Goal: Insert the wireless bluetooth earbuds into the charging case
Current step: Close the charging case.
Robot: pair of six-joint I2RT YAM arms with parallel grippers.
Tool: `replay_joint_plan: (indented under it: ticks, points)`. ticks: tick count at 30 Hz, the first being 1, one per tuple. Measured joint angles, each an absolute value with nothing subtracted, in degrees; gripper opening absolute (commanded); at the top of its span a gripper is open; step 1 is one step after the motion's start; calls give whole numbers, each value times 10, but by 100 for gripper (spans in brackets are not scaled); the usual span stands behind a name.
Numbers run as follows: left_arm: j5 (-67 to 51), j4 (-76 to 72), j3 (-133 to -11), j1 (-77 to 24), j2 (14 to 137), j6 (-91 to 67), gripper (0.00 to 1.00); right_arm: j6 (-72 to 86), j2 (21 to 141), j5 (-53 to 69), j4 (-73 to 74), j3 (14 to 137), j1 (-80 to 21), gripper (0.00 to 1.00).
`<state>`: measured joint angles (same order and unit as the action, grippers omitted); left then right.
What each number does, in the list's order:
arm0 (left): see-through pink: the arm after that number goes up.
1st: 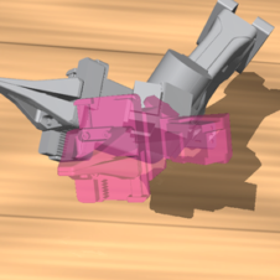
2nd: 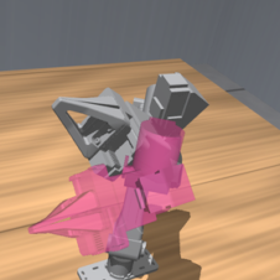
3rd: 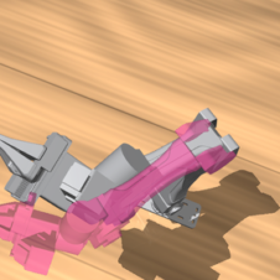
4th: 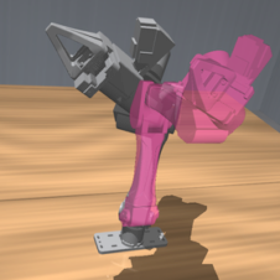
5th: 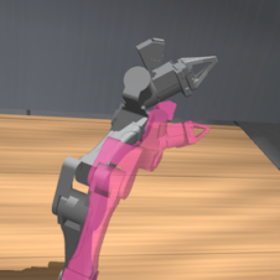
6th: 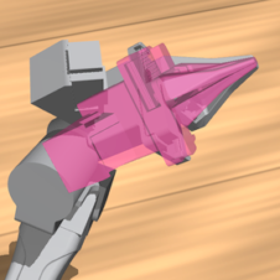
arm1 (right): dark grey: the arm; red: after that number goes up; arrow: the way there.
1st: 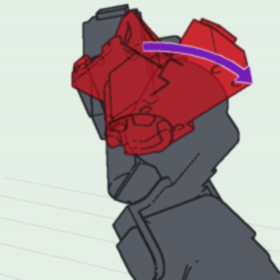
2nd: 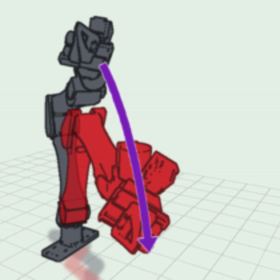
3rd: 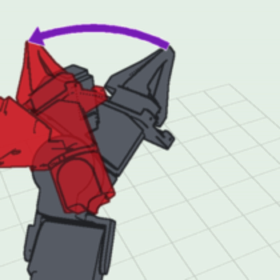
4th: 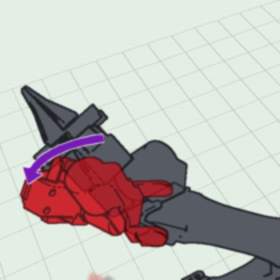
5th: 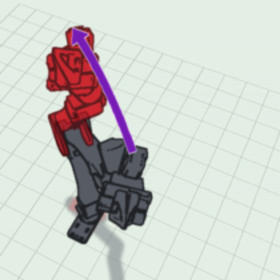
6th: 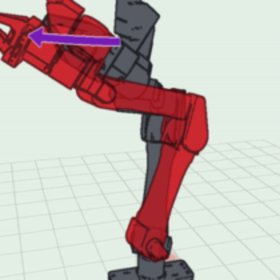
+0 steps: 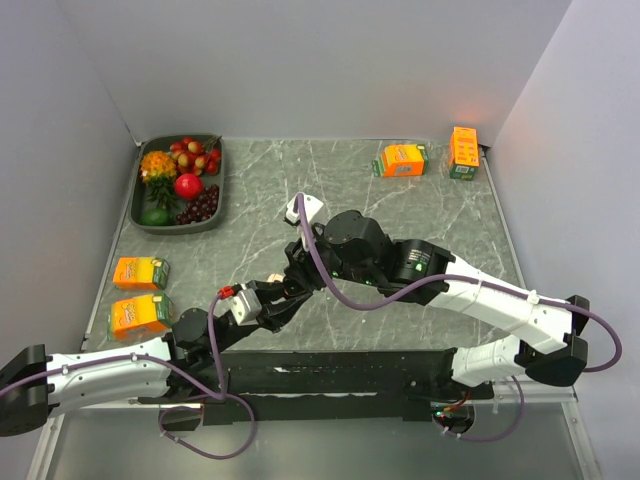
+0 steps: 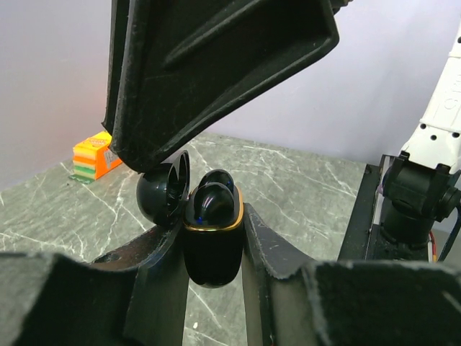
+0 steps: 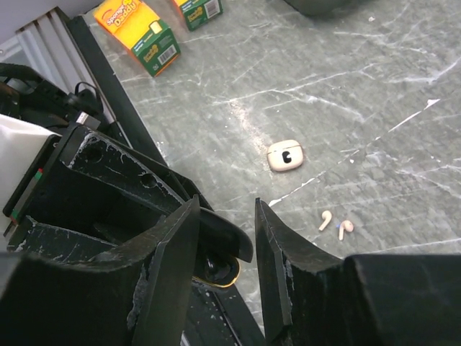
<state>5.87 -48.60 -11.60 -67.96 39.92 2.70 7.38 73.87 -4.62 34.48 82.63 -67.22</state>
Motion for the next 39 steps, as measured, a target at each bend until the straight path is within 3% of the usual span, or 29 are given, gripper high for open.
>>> replay_joint_plan:
  ticks: [4, 8, 11, 14, 16, 18, 28, 39]
  points:
    - [61, -486, -116, -680, 400, 27, 1, 80, 738, -40, 346, 825, -672, 33]
    - [68, -485, -116, -680, 402, 28, 1, 87, 733, -33, 343, 818, -672, 9]
    - [74, -485, -116, -680, 403, 28, 1, 93, 721, -33, 343, 806, -672, 0]
    - [76, -484, -116, -680, 403, 28, 1, 98, 708, -34, 343, 798, -672, 0]
    - [77, -485, -116, -680, 403, 28, 1, 102, 697, -38, 344, 791, -672, 7]
    - [78, -486, -116, -680, 403, 28, 1, 109, 687, -48, 346, 786, -672, 7]
    - [78, -486, -116, -680, 405, 27, 1, 115, 755, -50, 372, 872, -643, 1]
    - [78, -485, -116, -680, 405, 27, 1, 125, 768, -18, 394, 841, -651, 0]
